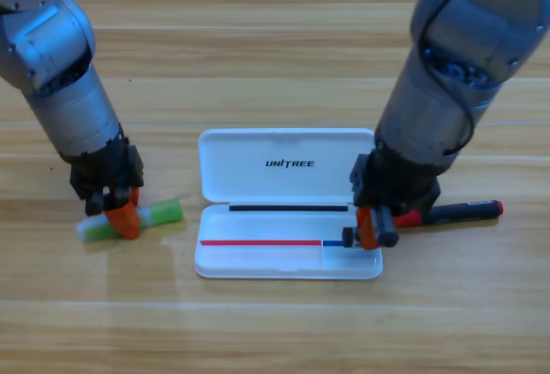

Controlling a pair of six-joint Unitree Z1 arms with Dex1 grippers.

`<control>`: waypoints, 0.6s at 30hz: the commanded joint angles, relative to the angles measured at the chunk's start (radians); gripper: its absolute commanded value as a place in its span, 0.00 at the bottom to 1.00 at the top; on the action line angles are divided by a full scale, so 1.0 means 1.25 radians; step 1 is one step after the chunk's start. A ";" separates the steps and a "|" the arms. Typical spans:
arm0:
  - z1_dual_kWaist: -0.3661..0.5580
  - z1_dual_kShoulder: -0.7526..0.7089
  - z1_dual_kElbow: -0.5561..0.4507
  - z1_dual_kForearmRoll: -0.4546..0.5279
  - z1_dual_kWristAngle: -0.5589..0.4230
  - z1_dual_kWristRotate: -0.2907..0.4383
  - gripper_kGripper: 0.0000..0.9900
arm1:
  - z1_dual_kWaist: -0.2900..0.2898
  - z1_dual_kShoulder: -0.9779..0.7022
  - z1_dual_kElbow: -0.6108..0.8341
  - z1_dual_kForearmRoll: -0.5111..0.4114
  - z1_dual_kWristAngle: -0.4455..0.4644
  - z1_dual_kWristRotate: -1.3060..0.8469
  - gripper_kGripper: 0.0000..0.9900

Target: Clean up eraser and pencils

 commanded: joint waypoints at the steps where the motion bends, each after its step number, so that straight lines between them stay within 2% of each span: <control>1: -0.010 0.019 0.022 0.004 0.024 0.005 0.00 | 0.025 0.089 -0.026 0.011 -0.019 -0.006 0.00; 8: -0.010 -0.045 -0.009 0.064 0.022 0.043 0.00 | 0.023 0.118 -0.043 0.011 -0.025 -0.005 0.00; 15: -0.010 -0.098 -0.065 0.145 0.015 0.047 0.00 | 0.020 0.130 -0.046 0.011 -0.031 -0.005 0.01; 17: -0.010 -0.100 -0.067 0.151 0.015 0.048 0.00 | 0.019 0.135 -0.051 0.011 -0.037 -0.005 0.22; 18: -0.010 -0.101 -0.067 0.155 0.013 0.048 0.00 | 0.018 0.135 -0.052 0.010 -0.044 -0.004 0.37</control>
